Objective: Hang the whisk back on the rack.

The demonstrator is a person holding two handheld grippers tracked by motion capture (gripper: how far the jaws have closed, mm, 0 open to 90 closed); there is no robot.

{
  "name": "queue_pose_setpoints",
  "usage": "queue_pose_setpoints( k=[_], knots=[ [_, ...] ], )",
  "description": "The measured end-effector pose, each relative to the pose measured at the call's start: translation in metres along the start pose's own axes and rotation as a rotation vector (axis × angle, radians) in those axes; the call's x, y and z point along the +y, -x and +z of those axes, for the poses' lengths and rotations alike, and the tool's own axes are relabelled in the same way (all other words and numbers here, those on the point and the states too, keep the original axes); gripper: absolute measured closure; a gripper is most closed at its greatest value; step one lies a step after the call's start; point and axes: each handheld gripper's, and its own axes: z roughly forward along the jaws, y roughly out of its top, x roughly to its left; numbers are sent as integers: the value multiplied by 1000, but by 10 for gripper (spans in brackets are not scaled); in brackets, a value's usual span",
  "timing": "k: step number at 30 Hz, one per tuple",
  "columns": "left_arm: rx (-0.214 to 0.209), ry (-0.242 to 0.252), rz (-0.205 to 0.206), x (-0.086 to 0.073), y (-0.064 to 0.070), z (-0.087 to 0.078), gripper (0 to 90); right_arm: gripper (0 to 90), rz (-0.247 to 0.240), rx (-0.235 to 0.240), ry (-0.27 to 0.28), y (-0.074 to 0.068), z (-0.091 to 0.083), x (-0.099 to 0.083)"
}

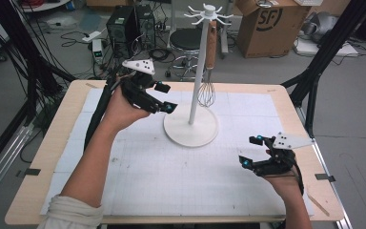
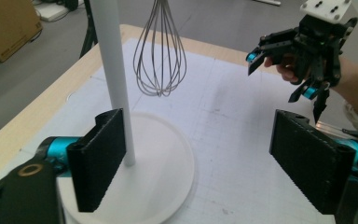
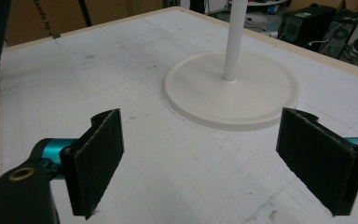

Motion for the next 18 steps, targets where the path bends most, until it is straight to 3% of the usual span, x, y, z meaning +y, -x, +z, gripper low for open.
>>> queue_pose_setpoints(
  k=[2, 10, 18],
  knots=[
    [28, 6, 2, -9, 2, -1, 154, 139, -3, 1, -1, 0, 1, 0],
    [27, 18, -6, -43, 12, 0, 61, 139, 1, 0, -2, 0, 1, 0],
    [30, 9, -63, -83, 13, 1, 16, 139, 7, -4, -3, 0, 0, 0]
  ],
)
